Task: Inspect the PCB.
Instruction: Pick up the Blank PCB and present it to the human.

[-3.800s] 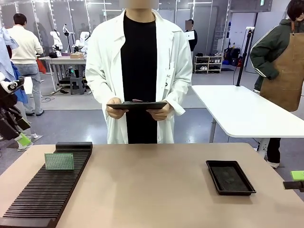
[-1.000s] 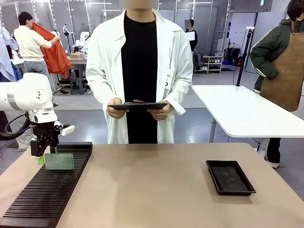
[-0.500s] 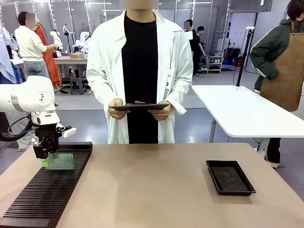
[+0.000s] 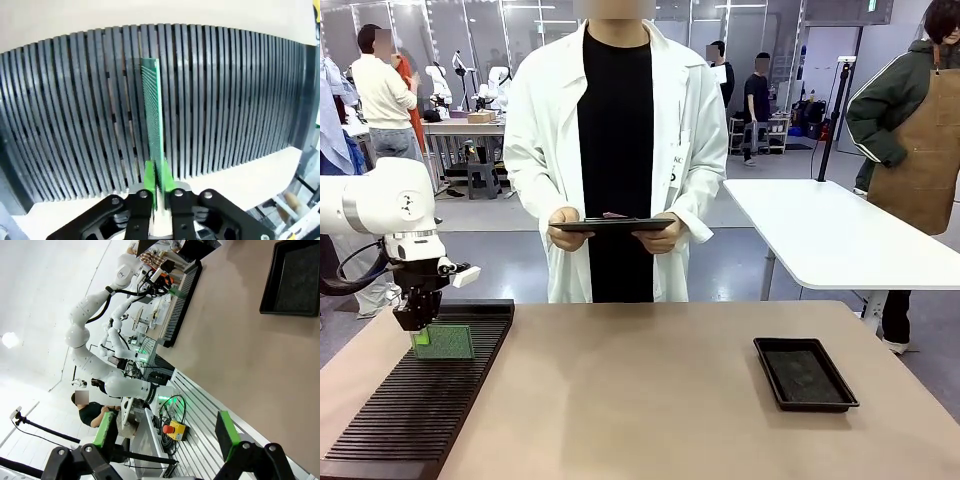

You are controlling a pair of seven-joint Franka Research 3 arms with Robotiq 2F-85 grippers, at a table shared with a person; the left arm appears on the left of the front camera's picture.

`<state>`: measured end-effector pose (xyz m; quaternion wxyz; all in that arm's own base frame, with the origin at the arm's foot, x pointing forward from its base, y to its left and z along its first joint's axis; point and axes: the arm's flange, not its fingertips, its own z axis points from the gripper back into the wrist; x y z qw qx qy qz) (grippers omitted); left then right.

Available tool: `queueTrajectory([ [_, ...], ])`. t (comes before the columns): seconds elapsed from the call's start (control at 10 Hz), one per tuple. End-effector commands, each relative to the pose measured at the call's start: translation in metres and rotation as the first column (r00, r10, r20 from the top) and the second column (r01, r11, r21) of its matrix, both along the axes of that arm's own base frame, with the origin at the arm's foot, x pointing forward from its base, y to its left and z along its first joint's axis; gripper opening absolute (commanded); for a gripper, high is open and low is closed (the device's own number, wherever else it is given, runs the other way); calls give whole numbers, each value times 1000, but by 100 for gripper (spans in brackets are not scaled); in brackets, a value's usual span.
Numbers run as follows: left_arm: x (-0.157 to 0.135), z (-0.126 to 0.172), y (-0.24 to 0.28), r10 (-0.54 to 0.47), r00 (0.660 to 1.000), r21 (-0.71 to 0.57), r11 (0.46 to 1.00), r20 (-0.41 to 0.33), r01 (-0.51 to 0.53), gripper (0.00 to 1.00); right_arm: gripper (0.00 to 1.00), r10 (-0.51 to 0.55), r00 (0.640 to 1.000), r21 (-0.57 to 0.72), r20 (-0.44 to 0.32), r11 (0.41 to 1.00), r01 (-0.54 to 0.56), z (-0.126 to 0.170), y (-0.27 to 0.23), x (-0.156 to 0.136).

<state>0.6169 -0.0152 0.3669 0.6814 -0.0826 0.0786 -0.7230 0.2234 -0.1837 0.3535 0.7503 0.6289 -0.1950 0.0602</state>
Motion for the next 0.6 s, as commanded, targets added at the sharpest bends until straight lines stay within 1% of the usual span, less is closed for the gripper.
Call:
queueTrajectory([
  [0.0,1,0,1,13,1000,20,1000,-22,-12,0,100,1,1000,0,4,1000,-1,0,1,2],
  [0.1,0,2,2,18,1000,22,1000,-17,-17,0,100,1,1000,0,4,1000,-1,0,1,2],
  [0.2,-3,9,3,31,1000,14,999,4,-31,0,100,1,1000,0,4,1000,-1,0,1,2],
  [0.3,-9,26,7,94,993,25,995,70,-96,0,100,1,1000,0,4,1000,-1,0,1,2],
  [0.4,-22,51,13,127,985,-31,992,118,-124,0,100,1,1000,0,4,1000,-1,0,1,2],
  [0.5,-38,79,22,187,969,-27,982,160,-185,0,100,1,1000,0,4,1000,-1,0,1,2],
])
